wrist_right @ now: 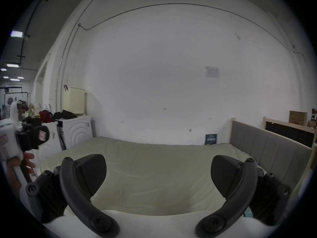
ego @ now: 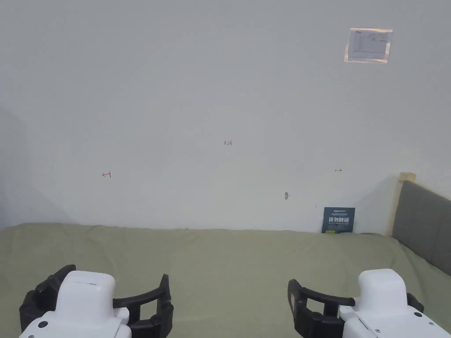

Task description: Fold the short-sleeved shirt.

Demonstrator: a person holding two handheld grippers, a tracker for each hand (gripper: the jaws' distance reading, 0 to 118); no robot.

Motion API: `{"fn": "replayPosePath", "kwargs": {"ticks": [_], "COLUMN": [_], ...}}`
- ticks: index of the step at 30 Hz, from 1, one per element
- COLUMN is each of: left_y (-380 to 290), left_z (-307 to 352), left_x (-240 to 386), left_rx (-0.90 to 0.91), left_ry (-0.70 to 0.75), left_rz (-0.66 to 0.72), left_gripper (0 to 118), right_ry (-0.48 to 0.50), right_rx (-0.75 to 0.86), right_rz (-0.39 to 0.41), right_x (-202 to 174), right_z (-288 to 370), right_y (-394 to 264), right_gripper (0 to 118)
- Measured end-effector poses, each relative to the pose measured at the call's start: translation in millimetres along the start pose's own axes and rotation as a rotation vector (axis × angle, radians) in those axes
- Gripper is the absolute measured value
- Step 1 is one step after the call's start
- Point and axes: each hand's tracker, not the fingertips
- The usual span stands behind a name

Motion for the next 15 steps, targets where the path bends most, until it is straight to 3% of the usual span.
{"fn": "replayPosePath", "kwargs": {"ticks": [3,6,10,15], "left_y": [1.0,0.6,0.6,0.5], "left_z": [1.4,1.7,3.2,3.6], "left_x": [0.0,-5.5,-5.3,-3.0], "left_rx": [-0.003,0.000,-0.004,-0.008], "left_ry": [0.023,0.028,0.040,0.039], "left_rz": [-0.007,0.010,0.011,0.005], "left_gripper": [118,118,118,118], "right_ry": [0.027,-0.082,-0.057,-0.055], "right_rx": [-0.022,-0.085,-0.033,-0.037], "right_rz": [-0.042,-0.045,-0.001,-0.033], "right_x": [-0.8,-6.2,-5.7,-5.9], "right_z": [1.0,-2.5,-0.4,2.6], "right_y": [6.2,11.2,7.5,10.9], "right_gripper": [118,118,118,118]}}
